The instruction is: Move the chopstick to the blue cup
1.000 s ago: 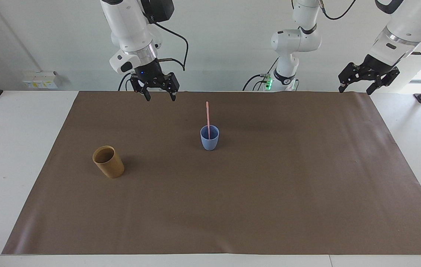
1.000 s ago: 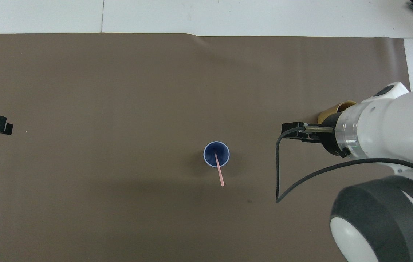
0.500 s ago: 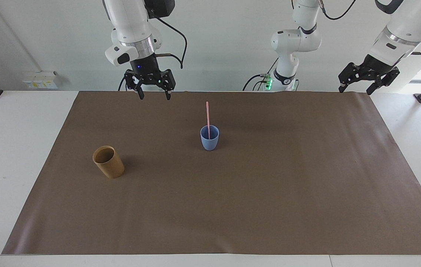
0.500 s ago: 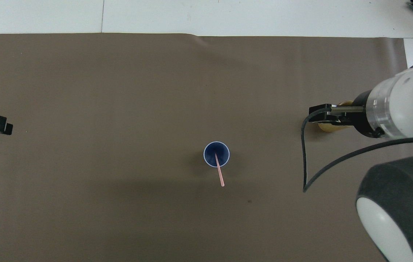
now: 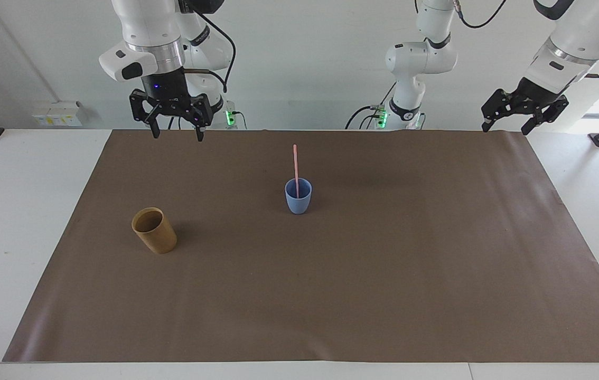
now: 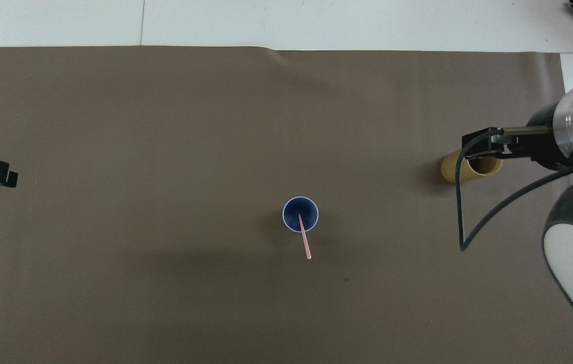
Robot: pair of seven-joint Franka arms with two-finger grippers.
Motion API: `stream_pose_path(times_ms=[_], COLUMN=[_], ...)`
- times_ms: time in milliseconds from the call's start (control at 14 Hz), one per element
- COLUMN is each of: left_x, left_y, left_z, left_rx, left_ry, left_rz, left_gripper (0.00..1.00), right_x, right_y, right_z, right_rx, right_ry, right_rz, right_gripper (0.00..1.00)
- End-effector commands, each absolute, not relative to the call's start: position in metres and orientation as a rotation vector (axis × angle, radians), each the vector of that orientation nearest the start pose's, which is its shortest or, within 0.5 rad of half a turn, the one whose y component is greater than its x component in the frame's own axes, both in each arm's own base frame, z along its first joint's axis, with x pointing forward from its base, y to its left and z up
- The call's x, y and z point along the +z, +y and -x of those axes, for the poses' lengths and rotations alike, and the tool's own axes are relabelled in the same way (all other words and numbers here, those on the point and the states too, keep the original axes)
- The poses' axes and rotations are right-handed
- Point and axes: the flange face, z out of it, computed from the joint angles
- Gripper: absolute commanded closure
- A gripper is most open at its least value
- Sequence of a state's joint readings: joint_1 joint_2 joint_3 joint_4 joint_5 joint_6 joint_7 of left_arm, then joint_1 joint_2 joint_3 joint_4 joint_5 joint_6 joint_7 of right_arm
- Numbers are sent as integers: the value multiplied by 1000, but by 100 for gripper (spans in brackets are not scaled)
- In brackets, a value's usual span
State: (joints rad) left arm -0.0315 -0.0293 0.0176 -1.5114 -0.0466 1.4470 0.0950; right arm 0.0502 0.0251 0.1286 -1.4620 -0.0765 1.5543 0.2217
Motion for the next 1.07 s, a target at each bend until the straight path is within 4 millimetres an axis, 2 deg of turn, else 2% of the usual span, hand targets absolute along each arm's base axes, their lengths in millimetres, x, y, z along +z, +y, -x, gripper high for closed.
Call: stream_pose_path(times_ms=[0, 214, 1000], left_x=[659, 659, 659], left_y=[-8, -8, -8], left_z=[-524, -524, -524], left_rx=[63, 63, 63], left_ry=[178, 178, 176], left_rz=[3169, 3169, 3169], left_gripper=[0, 0, 0], right_x=[658, 646, 648], right_y=[67, 53, 40], right_z=[-548, -542, -544], right_rx=[-44, -1, -25], right_ry=[50, 97, 152], right_rz=[3150, 3121, 3117], right_gripper=[0, 0, 0])
